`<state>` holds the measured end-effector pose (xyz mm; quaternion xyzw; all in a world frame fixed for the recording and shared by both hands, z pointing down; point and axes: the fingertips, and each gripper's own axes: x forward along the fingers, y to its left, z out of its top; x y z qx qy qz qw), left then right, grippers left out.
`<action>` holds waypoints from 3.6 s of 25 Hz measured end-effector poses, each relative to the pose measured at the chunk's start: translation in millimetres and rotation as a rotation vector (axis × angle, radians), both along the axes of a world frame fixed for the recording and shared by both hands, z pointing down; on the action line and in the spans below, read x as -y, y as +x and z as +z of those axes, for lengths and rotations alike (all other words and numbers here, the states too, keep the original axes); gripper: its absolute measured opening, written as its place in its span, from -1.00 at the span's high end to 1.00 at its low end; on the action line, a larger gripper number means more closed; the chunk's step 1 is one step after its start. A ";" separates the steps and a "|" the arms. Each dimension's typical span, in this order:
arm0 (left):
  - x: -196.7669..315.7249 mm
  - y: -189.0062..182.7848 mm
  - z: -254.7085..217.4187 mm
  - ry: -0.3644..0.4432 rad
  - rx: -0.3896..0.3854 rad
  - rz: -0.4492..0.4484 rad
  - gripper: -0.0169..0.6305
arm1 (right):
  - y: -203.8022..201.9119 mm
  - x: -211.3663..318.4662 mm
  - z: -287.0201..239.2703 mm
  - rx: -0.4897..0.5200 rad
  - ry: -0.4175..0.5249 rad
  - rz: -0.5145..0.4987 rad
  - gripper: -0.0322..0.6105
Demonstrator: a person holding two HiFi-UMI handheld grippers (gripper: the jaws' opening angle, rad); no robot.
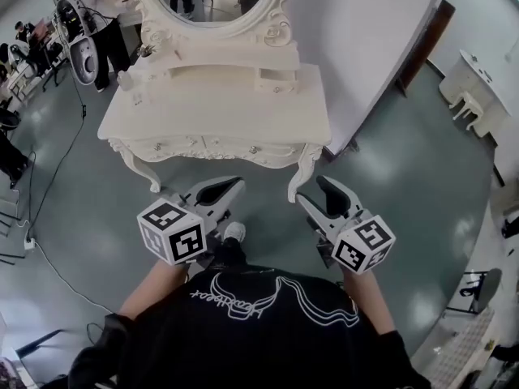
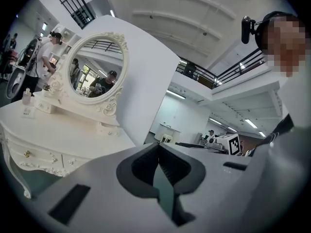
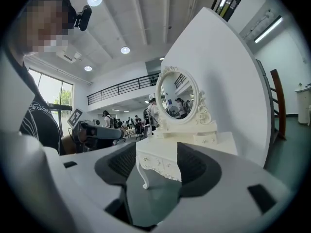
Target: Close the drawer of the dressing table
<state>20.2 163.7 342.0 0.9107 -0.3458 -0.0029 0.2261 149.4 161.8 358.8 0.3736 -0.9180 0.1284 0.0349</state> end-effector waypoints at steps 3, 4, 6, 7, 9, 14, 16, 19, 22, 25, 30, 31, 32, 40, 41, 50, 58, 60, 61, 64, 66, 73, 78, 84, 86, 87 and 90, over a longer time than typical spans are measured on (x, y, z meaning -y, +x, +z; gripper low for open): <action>46.9 -17.7 11.1 -0.035 -0.004 0.007 0.93 | -15.3 41.7 9.6 -0.007 -0.031 0.022 0.11; 62.8 -23.2 14.6 -0.048 -0.005 0.011 0.93 | -19.9 55.8 12.6 -0.011 -0.042 0.032 0.11; 94.7 -33.7 19.5 -0.065 -0.002 0.024 0.93 | -28.7 84.8 18.8 -0.025 -0.063 0.054 0.11; 110.8 -39.0 21.0 -0.069 0.002 0.032 0.93 | -33.3 99.5 22.0 -0.030 -0.074 0.065 0.11; 142.0 -49.6 23.2 -0.073 0.006 0.049 0.93 | -42.4 127.9 28.7 -0.038 -0.097 0.086 0.12; 214.4 -78.2 31.5 -0.080 0.008 0.084 0.93 | -64.3 196.5 39.4 -0.052 -0.123 0.141 0.12; 237.4 -88.8 36.9 -0.084 0.012 0.087 0.93 | -72.1 218.6 43.0 -0.068 -0.126 0.155 0.12; 265.5 -100.0 45.1 -0.093 0.016 0.089 0.93 | -77.0 242.4 50.8 -0.081 -0.139 0.182 0.13; 288.4 -104.8 53.4 -0.099 0.018 0.093 0.93 | -71.1 261.4 62.4 -0.073 -0.166 0.224 0.16; 307.8 -105.1 63.5 -0.108 0.031 0.097 0.93 | -63.1 281.2 74.9 -0.085 -0.190 0.264 0.19; 331.8 -100.4 80.6 -0.124 0.033 0.092 0.93 | -54.3 309.2 98.9 -0.117 -0.225 0.300 0.22; 336.1 -100.2 83.5 -0.132 0.032 0.089 0.93 | -52.7 314.9 104.1 -0.112 -0.238 0.307 0.23; 340.6 -100.4 86.3 -0.141 0.033 0.085 0.93 | -51.2 320.9 109.4 -0.104 -0.253 0.313 0.23; 379.5 -112.8 114.0 -0.190 0.057 0.026 0.93 | -45.6 373.3 152.6 -0.104 -0.333 0.339 0.27; 384.1 -114.5 117.9 -0.198 0.060 0.018 0.93 | -45.8 379.5 158.0 -0.106 -0.345 0.339 0.27; 421.5 -128.5 139.7 -0.259 0.063 -0.046 0.93 | -45.0 429.8 201.3 -0.154 -0.427 0.347 0.31; 436.2 -134.1 157.7 -0.313 0.058 -0.078 0.93 | -39.0 454.2 225.4 -0.187 -0.440 0.385 0.40; 438.7 -132.9 160.2 -0.321 0.060 -0.078 0.93 | -39.4 457.8 228.0 -0.185 -0.443 0.385 0.40; 439.8 -132.2 160.9 -0.323 0.060 -0.078 0.93 | -40.4 458.9 229.1 -0.183 -0.444 0.383 0.41; 441.7 -129.8 161.9 -0.329 0.060 -0.073 0.93 | -42.2 460.7 230.6 -0.180 -0.442 0.385 0.45; 442.5 -127.3 162.5 -0.334 0.059 -0.066 0.93 | -42.1 461.3 230.8 -0.179 -0.440 0.385 0.52; 442.0 -124.3 166.4 -0.353 0.055 -0.065 0.93 | -43.1 461.9 230.3 -0.193 -0.436 0.368 0.58; 442.6 -124.9 166.4 -0.358 0.052 -0.069 0.93 | -43.2 462.6 230.5 -0.187 -0.445 0.363 0.58; 445.6 -128.4 165.8 -0.362 0.050 -0.081 0.93 | -45.3 466.9 224.7 -0.170 -0.441 0.345 0.59; 446.2 -129.9 166.3 -0.364 0.045 -0.086 0.93 | -46.9 470.4 224.8 -0.170 -0.444 0.338 0.59; 446.3 -130.3 166.6 -0.366 0.041 -0.087 0.93 | -47.3 472.3 225.2 -0.170 -0.447 0.338 0.59; 449.0 -132.9 166.1 -0.366 0.033 -0.094 0.93 | -49.0 479.5 225.7 -0.171 -0.450 0.339 0.59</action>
